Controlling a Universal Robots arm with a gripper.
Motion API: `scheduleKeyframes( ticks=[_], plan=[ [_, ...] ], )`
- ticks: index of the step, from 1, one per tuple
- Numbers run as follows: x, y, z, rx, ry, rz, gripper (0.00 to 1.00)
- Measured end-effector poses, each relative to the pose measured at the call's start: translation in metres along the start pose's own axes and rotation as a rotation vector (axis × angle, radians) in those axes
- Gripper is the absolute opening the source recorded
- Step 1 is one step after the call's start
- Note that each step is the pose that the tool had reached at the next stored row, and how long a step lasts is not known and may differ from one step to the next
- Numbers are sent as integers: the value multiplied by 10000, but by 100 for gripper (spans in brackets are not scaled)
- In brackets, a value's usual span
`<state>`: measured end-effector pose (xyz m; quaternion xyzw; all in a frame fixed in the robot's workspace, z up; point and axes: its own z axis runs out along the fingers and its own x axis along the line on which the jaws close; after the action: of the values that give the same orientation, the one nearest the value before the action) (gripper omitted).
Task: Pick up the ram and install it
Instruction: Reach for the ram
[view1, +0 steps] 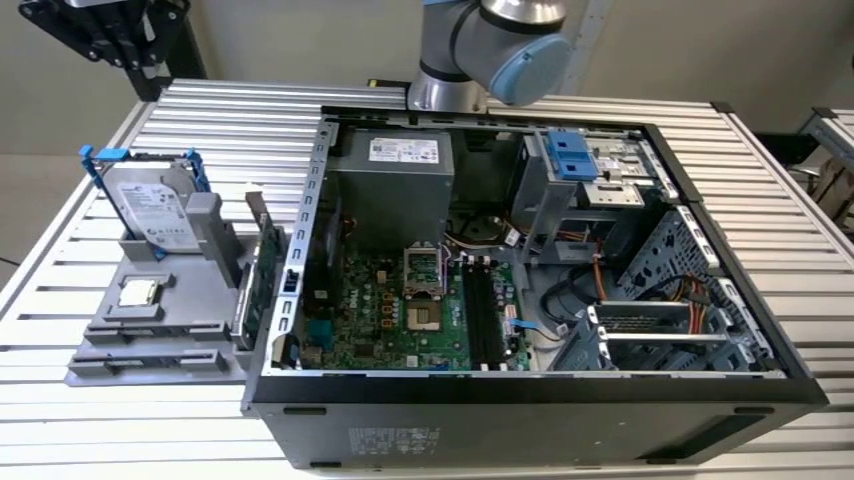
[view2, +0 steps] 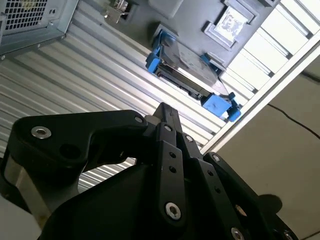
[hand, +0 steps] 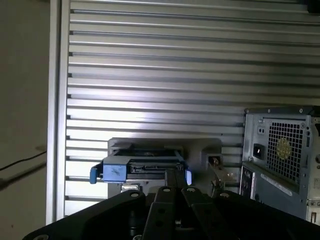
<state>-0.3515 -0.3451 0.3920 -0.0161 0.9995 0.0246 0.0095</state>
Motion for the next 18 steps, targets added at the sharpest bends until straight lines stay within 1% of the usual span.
scheduleKeyframes(
  ticks=[5,6,10,13,15,18],
  plan=[
    [95,16,-1,0,0,0,0],
    [107,18,-1,0,-1,1,0],
    [121,18,-2,0,0,0,0],
    [173,17,-2,0,0,0,0],
    [212,6,-2,0,0,0,0],
    [228,-45,-4,0,0,1,0]
  ],
)
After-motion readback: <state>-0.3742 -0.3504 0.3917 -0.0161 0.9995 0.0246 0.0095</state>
